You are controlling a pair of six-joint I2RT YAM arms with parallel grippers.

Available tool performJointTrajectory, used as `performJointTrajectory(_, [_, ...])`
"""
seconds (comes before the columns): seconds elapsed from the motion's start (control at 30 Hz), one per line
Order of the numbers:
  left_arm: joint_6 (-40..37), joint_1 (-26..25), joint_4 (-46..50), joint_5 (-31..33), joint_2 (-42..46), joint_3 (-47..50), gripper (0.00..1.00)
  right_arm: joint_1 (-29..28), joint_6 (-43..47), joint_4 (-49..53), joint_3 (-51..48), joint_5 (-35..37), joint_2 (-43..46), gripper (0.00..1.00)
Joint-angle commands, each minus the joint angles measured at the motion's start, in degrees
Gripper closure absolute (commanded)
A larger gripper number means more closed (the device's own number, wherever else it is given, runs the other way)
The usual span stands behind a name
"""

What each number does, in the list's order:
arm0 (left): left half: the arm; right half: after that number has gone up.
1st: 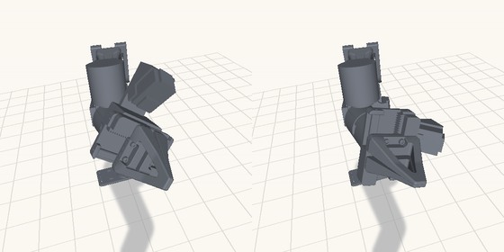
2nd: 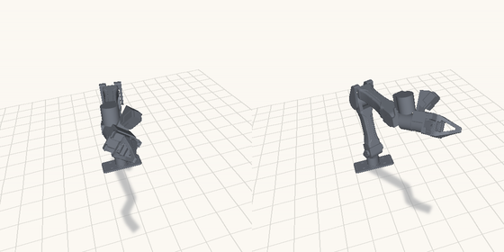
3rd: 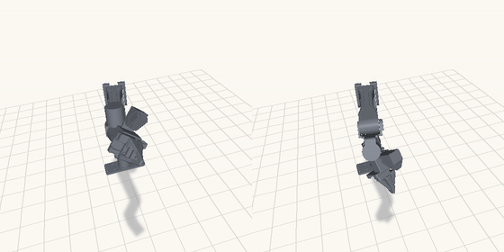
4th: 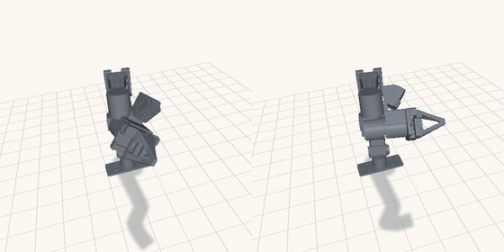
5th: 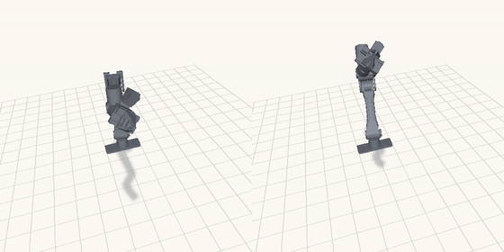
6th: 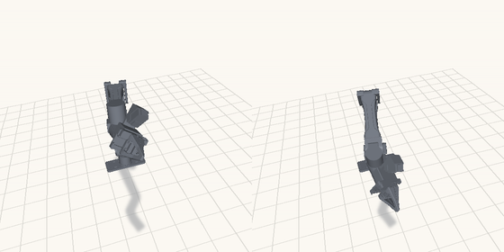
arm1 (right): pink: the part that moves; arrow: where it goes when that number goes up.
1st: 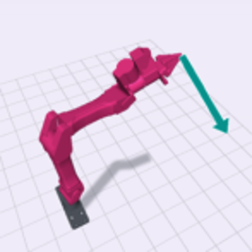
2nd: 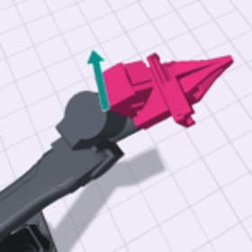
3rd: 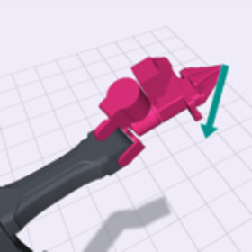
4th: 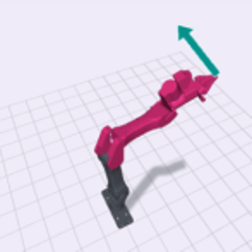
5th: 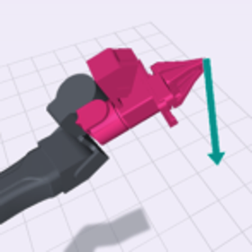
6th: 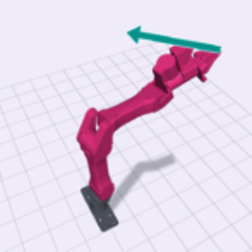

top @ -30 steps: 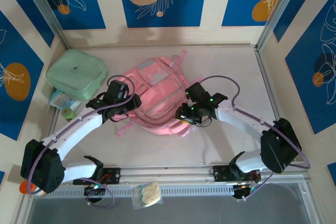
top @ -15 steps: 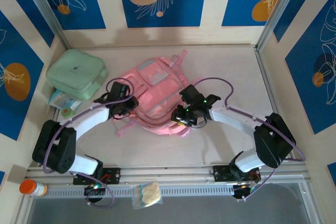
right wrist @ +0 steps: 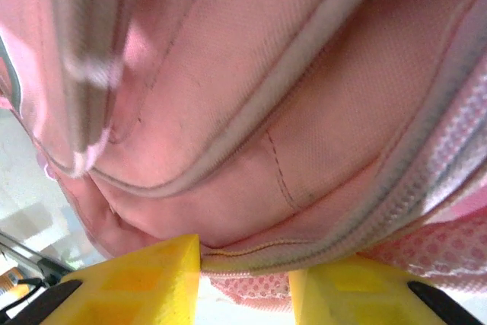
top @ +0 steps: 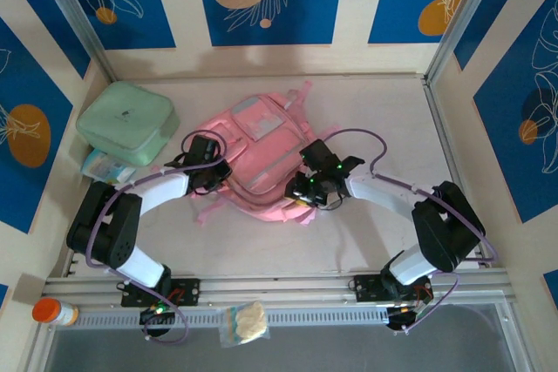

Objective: Pack books, pencil case, and school supplies into a backpack

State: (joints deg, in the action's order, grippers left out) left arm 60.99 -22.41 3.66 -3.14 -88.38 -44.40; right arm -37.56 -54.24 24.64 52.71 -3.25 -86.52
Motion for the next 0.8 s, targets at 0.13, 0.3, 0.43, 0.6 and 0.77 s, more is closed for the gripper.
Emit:
performJointTrajectory(0.13, [5.38, -1.29, -4.3, -1.08, 2.07, 1.03, 1.0, 8.02, 8.5, -1.1, 6.27, -0.37, -4.86, 0.63])
performJointTrajectory(0.3, [11.8, -4.21, -7.96, 1.07, 3.76, 1.45, 1.0, 14.83, 13.87, 0.06, 13.32, -2.97, -9.81, 0.63])
performJointTrajectory(0.43, [14.07, -5.43, -8.95, 0.96, 2.49, 0.02, 1.0, 16.84, 16.72, 2.98, 16.51, -4.4, -9.59, 0.63])
performJointTrajectory(0.6, [17.36, -6.02, -12.69, 0.88, 2.14, 1.49, 1.0, 17.89, 16.88, 7.32, 13.69, -4.8, -3.41, 0.55])
performJointTrajectory(0.77, [20.72, -7.28, -13.9, 0.99, 2.95, 1.65, 1.0, 15.47, 15.4, 14.14, 11.05, 0.81, 2.95, 0.49])
